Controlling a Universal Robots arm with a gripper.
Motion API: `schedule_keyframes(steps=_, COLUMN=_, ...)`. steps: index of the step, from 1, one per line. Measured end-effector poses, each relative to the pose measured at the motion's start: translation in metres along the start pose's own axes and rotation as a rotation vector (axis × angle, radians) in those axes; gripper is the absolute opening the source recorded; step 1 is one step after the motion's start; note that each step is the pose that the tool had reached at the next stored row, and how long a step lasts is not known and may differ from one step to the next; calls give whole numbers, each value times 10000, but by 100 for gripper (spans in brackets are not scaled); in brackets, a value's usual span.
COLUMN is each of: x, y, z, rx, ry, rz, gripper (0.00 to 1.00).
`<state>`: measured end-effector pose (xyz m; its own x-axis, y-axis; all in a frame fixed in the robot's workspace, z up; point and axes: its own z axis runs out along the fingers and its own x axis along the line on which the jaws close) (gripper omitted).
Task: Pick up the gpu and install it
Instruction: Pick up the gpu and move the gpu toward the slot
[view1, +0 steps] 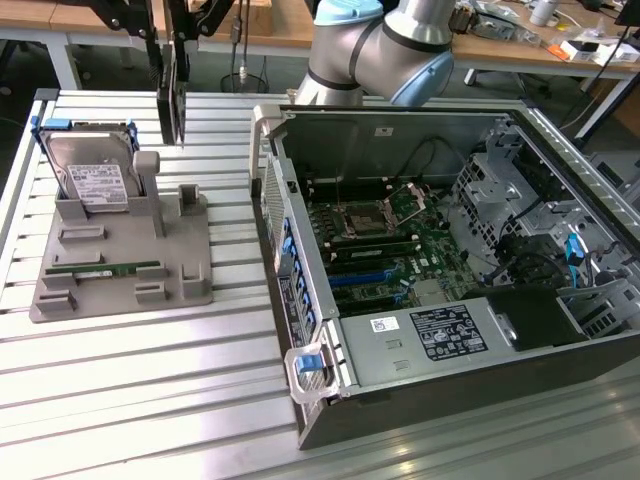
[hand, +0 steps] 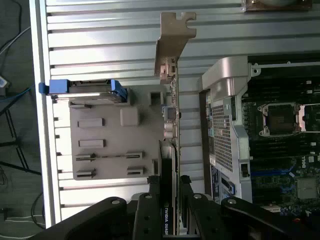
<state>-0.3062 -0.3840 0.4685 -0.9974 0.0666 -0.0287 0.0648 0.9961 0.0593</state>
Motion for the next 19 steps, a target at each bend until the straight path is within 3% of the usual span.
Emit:
schedule_keyframes(steps=6, x=-11, y=-6, z=39, rx=2, ry=1, rz=-1, gripper=26)
schedule_keyframes(steps=13, x=-339, y=-2, z=61, rx=3, ry=22, rz=1, gripper=26)
schedule_keyframes(steps=15, x=-610, y=4, z=85, rx=3, ry=29, rz=2, gripper=26)
schedule_keyframes(steps=17, x=-780, y=8, z=100, rx=4, ry=35, rz=2, gripper=26)
schedule_keyframes(steps=19, x=-1071, y=16, z=129, rx=5, ry=41, rz=4, gripper=26)
